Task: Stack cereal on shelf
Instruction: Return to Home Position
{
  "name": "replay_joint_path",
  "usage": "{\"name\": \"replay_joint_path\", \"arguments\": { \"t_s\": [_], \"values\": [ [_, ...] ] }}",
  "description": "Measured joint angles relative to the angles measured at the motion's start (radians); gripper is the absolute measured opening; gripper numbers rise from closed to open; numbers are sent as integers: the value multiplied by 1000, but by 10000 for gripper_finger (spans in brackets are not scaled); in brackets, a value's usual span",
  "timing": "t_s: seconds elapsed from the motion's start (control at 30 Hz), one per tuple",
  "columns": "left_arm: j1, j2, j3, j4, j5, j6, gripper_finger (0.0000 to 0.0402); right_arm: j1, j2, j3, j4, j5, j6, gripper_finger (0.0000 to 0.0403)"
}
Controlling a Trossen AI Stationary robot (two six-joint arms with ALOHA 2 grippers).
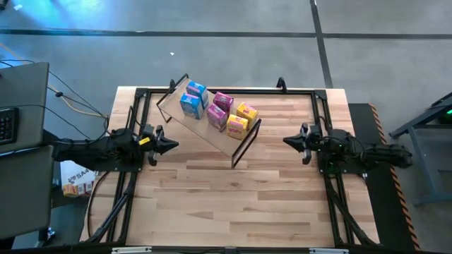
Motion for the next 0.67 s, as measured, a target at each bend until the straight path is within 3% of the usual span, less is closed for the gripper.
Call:
{"name": "replay_joint_path", "arguments": {
  "t_s": [0.67],
  "values": [
    [11, 9, 0, 0, -3, 0, 1, 19, -26, 0, 0, 5, 6, 0]
  ]
}}
